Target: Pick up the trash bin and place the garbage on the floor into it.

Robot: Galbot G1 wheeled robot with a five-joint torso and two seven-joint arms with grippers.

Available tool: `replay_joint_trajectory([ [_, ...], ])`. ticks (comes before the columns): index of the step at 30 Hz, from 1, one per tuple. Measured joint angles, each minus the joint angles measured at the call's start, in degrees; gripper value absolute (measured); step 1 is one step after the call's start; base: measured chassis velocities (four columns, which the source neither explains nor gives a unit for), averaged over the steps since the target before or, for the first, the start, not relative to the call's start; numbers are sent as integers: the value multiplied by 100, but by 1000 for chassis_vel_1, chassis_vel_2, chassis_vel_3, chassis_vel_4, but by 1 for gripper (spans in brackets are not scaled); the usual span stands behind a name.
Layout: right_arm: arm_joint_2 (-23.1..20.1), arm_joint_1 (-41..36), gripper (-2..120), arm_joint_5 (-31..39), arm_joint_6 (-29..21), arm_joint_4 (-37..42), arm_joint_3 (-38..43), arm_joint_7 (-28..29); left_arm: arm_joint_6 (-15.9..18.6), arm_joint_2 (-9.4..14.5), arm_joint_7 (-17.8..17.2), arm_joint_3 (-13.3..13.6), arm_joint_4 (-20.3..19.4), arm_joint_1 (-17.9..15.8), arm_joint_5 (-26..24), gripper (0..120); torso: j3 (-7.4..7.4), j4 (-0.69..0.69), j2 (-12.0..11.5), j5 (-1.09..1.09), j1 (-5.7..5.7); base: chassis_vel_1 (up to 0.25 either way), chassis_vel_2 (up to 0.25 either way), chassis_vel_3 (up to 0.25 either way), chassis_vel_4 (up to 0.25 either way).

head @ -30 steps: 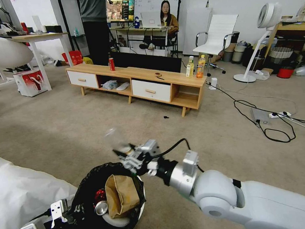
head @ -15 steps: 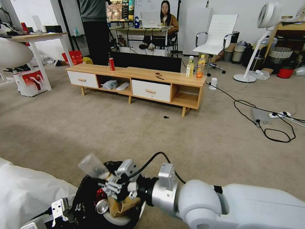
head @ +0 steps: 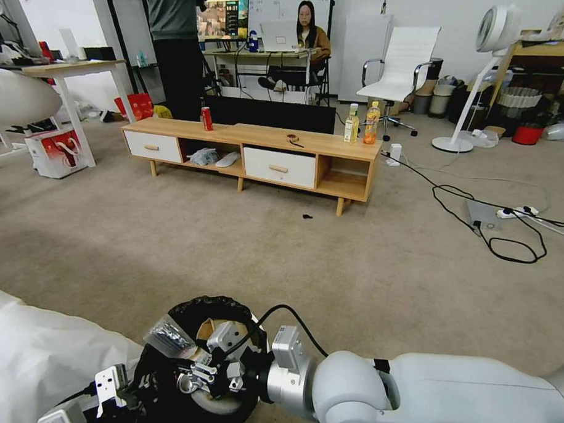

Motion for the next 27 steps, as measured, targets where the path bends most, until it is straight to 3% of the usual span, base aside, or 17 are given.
replay_joint_trajectory([
  [15, -171, -520, 27, -518, 114, -306, 9, -128, -5, -25, 7, 19, 58, -24, 18, 1, 0, -1, 0, 1, 0, 0, 0, 0, 0],
  [27, -267, -633, 67, -584, 127, -261, 140, -180, -10, -46, 10, 11, 70, -28, 36, 1, 0, 0, 0, 0, 0, 0, 0, 0, 0],
])
